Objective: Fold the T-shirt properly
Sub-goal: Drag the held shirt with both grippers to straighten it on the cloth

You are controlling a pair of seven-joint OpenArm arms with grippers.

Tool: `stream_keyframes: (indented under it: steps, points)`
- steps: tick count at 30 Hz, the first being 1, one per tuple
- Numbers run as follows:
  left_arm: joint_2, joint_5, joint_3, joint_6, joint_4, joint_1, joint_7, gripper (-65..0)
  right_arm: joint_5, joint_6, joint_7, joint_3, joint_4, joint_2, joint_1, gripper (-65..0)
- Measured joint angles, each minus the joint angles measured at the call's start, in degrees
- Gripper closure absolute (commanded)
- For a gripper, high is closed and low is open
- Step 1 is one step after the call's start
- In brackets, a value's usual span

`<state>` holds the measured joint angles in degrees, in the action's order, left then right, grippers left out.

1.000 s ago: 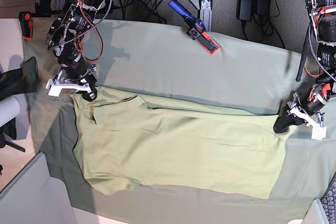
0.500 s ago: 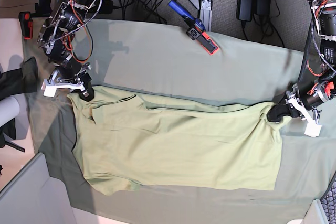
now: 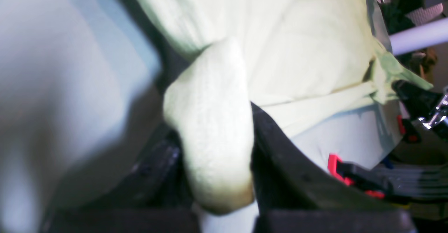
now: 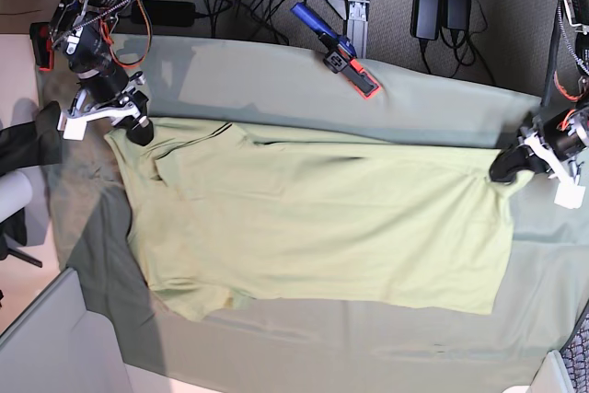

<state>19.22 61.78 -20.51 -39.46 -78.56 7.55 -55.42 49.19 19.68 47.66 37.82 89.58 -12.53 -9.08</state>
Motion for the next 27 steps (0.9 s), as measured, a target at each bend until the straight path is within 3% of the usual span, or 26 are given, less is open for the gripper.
stream_keyframes:
  steps: [10,22,25,26,27]
  points:
    - [0.0,0.9,-0.9,0.0,-4.3,5.5,-0.3,0.0,0.5,0.2,0.0,0.0,6.1,-0.2,-8.9,0.0]
    - [0.0,0.9,-0.9,0.0,-4.4,5.6,-0.3,-0.3,-1.0,0.2,-0.1,0.0,6.2,-1.9,-10.0,0.0]
    - [0.0,0.9,-0.9,0.0,-4.4,5.8,-0.2,-13.6,-1.6,0.2,-0.1,0.0,6.2,-1.9,-10.0,0.0]
    - [0.0,0.8,-0.9,0.0,-4.5,5.9,0.0,-18.9,-1.9,0.2,-0.5,0.0,6.2,-1.9,-10.0,-2.9]
    - [0.0,0.0,-0.9,0.0,-4.5,6.1,0.9,-24.0,-2.1,0.2,-0.9,0.0,6.2,-1.9,-10.0,-11.7]
